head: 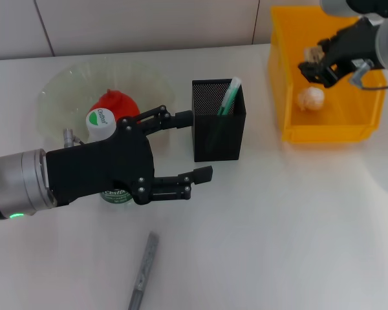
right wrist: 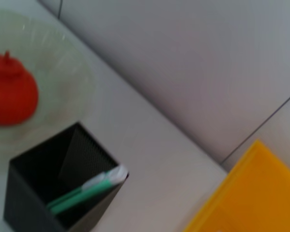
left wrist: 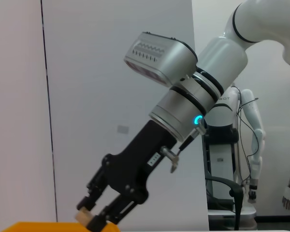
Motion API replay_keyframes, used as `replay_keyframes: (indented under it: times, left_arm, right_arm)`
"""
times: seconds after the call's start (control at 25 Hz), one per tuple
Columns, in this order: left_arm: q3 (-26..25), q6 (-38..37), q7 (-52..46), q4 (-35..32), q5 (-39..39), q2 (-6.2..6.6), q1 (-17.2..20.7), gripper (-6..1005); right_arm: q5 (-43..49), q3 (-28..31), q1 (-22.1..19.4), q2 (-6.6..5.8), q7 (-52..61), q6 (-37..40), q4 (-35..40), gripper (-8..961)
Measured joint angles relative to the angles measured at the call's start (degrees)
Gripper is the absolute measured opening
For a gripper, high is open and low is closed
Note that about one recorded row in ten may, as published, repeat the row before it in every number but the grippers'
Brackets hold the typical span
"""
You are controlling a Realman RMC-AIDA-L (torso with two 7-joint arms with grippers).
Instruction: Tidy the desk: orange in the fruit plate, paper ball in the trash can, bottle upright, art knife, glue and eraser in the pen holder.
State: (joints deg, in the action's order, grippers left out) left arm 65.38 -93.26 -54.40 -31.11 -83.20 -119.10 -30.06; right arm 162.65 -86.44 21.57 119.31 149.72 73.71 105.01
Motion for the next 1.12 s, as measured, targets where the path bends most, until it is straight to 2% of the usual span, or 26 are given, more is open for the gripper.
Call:
replay_keyframes:
  times: [0.48, 1.12]
  left_arm:
    - [-0.40, 0.90, 0.20, 0.00, 0.33, 0.53, 0.64, 861]
    - [-1.31, -0.57, -0.43, -1.54, -0.04, 0.92, 4.22, 860]
  right_arm:
    - [-2.50, 0.07, 5.14, 0.02, -0.41, -12.04, -10.47, 423]
    - [-9.99, -0.45, 10.93, 0.00, -1.37, -20.50, -22.21, 421]
